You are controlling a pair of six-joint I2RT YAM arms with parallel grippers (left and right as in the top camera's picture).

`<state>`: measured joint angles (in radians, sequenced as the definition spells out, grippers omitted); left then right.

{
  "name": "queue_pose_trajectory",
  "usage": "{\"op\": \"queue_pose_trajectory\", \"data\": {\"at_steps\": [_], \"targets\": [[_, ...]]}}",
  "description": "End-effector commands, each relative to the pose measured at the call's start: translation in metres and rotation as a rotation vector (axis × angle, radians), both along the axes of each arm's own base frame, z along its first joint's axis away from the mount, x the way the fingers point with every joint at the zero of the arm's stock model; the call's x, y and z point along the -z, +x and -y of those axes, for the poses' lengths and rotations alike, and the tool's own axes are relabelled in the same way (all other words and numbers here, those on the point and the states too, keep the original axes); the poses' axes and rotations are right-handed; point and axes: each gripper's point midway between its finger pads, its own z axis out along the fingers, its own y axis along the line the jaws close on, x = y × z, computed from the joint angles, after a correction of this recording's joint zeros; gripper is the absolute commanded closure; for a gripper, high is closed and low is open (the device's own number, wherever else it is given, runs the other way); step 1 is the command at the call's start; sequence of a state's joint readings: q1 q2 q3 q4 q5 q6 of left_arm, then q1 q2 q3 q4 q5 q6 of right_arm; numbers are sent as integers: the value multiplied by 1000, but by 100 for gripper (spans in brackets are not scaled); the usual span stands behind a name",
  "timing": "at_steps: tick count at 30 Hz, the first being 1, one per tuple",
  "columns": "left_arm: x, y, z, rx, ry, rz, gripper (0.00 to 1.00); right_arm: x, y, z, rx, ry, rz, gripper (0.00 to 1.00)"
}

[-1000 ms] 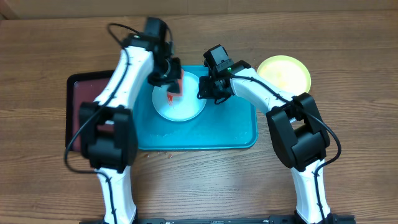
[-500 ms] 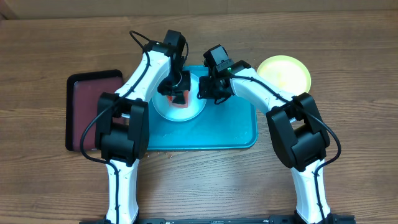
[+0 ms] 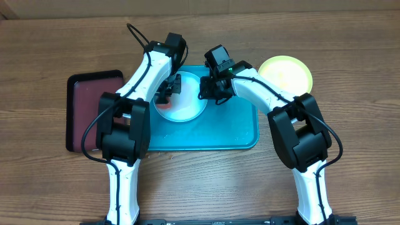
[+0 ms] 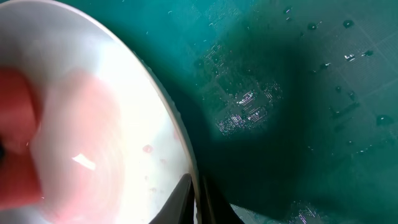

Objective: Clean dirty plates on tray and stack at the side
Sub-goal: 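Scrub the white plate with the sponge while the right gripper holds it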

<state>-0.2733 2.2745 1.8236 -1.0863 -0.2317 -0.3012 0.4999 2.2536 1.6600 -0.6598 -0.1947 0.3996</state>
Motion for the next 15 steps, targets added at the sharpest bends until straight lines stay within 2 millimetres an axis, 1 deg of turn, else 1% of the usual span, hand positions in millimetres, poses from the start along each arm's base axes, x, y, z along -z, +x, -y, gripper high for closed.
{"op": "queue_pose_trajectory", "data": {"at_steps": [1,3,6,8,11,15], "targets": [[3,17,24,-16,-152,38,96,36,-11,16,18,-96,-51,94],[5,20,45,-5,-267,38,96,36,-11,16,18,-96,-51,94],[5,20,66,12,-383,28,96,36,-11,16,18,-97,-52,94],[7,16,73,18,-408,8,96,36,-11,16,18,-97,-52,94],[12,2,80,39,-422,-52,96,36,-11,16,17,-97,-52,94],[10,-14,88,165,-450,-117,96,36,-11,16,18,-96,-50,96]]}}
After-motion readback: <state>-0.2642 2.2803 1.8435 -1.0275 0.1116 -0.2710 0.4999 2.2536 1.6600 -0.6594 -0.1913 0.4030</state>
